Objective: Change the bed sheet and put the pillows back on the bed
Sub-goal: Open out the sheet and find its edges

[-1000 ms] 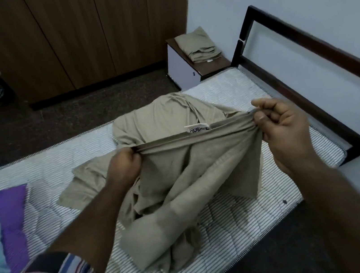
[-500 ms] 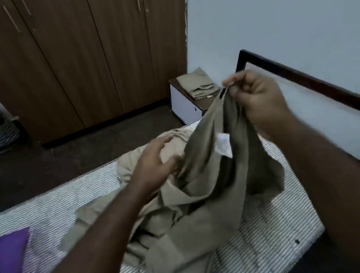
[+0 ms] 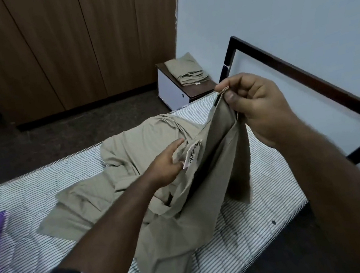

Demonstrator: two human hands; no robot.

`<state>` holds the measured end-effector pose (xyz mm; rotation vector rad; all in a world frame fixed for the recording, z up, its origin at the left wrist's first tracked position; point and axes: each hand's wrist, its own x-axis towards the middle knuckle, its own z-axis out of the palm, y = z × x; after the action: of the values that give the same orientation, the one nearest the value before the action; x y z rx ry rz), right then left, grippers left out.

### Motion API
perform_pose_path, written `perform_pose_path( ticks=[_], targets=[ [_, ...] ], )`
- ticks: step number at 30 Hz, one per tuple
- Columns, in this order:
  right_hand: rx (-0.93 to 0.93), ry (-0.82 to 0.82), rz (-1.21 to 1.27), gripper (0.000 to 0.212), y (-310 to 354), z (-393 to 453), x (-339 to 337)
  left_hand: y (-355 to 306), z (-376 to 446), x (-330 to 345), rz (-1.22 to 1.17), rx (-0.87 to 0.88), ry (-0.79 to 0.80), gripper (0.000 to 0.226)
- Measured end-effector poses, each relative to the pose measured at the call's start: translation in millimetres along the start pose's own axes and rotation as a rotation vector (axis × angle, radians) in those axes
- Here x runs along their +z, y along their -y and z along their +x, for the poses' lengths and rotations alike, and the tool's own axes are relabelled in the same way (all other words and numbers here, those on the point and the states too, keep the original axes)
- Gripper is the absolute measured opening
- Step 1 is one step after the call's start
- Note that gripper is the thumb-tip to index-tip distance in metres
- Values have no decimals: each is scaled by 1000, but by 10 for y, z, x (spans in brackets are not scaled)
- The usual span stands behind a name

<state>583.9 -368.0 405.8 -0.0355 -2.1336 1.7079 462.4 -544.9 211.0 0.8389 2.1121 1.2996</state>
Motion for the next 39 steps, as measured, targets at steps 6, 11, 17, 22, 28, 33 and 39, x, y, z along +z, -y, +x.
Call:
perform_pose_path(
  ticks=[6, 11, 17, 22, 28, 33, 39],
  targets=[
    [126, 85, 121, 26, -41, -134, -132, -303, 98, -2, -149, 92, 225, 49],
    [195, 47, 144, 24, -187, -213, -118, -508, 81, 38, -213, 54, 203, 21],
    [275, 107, 171, 24, -312, -303, -90, -543, 28, 80, -248, 75, 356, 45],
    [294, 104, 198, 22, -341, -328, -118, -682, -23, 69, -166, 139, 371, 19],
    [292, -102, 220, 19, -371, -310, -195, -152, -295, 273, -39, 275, -106, 27],
    [301, -173, 207, 18, -404, -291, -159, 226, -541, 516, 234, 496, -136, 39],
    [277, -176, 200, 19, -350, -269, -104, 503, -697, 741, 248, 245, -73, 32]
  ],
)
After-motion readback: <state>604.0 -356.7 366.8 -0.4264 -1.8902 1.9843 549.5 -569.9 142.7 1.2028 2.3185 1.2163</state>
